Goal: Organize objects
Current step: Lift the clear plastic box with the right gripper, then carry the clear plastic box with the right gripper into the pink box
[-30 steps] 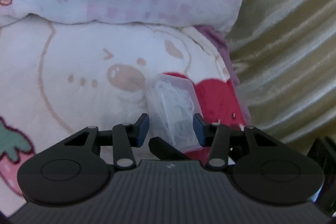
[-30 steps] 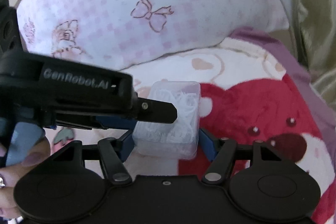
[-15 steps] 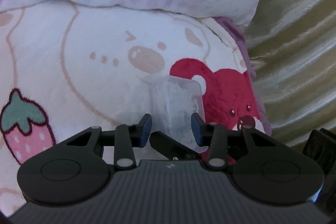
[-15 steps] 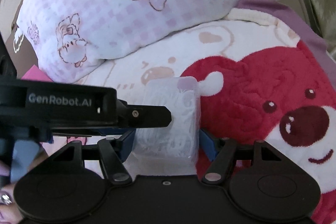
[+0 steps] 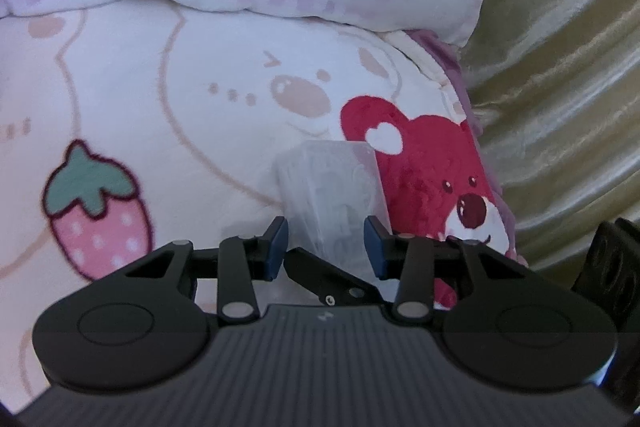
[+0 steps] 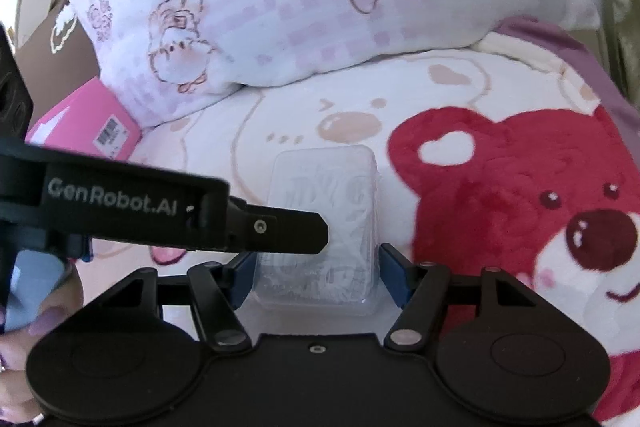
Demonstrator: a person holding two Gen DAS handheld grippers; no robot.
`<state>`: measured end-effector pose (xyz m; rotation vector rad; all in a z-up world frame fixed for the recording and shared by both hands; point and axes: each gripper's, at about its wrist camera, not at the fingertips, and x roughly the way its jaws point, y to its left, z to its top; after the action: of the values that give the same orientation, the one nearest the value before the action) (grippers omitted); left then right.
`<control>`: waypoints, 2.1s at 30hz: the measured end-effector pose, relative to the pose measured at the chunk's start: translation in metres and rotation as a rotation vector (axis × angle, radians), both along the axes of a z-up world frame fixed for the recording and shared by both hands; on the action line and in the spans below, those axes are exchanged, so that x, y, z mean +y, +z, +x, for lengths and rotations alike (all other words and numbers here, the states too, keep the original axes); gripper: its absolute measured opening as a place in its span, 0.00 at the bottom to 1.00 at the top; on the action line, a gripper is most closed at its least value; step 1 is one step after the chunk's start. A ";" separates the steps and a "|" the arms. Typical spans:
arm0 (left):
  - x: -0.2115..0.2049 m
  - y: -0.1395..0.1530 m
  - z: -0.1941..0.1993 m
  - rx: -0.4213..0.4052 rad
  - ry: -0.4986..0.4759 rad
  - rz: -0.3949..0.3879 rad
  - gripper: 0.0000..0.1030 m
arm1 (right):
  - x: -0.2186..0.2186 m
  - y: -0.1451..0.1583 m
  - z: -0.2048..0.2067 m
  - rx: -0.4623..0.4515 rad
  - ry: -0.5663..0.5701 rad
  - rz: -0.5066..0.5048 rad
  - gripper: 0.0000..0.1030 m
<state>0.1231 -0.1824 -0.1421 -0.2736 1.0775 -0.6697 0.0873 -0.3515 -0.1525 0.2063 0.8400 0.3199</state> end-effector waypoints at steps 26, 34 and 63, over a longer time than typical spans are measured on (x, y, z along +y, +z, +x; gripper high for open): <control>0.027 0.015 -0.032 0.011 0.034 0.058 0.37 | 0.018 0.011 -0.025 0.098 -0.007 0.076 0.67; 0.045 0.021 -0.048 0.046 0.019 0.083 0.38 | 0.036 0.017 -0.048 0.131 -0.011 0.069 0.67; 0.160 0.101 -0.101 0.039 -0.066 0.073 0.36 | 0.134 0.093 -0.124 0.102 0.119 -0.009 0.69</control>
<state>0.0216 -0.0222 -0.0411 -0.1898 1.1500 -0.6845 -0.0365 -0.2177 -0.0598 0.1650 0.9564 0.4200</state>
